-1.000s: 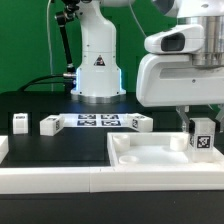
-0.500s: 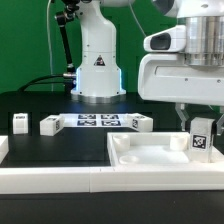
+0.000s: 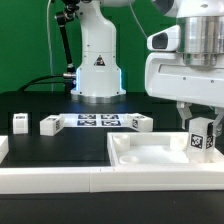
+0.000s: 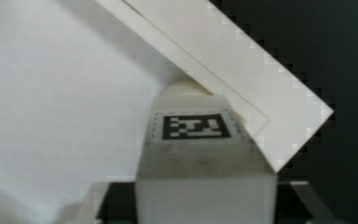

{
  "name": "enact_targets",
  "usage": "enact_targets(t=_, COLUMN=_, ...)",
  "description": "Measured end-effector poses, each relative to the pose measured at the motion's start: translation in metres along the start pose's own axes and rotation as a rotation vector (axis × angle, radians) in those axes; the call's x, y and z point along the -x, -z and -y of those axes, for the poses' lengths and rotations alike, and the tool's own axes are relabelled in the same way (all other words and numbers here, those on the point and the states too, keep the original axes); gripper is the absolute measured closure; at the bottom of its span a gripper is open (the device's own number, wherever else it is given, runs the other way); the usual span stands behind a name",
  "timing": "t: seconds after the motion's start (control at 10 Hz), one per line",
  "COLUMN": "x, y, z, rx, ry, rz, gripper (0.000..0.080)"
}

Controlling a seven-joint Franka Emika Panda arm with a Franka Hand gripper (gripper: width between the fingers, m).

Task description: Assemble square table

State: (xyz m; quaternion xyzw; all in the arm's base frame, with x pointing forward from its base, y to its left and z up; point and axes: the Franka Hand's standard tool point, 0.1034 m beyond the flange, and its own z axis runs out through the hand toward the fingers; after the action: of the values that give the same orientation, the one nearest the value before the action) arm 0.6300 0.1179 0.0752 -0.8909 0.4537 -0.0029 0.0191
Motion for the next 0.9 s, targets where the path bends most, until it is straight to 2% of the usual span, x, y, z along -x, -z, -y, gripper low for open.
enact_targets(t=0.5, x=-0.0010, y=-0.0001, z=-0.0005, rx=-0.006, ry=-0.292, rz=0.010, gripper=0.0509)
enact_targets(t=0.9, x=0.0012, y=-0.0006, z=-0.0022, rx=-0.056, ry=-0.686, rz=0.034, gripper=0.0509)
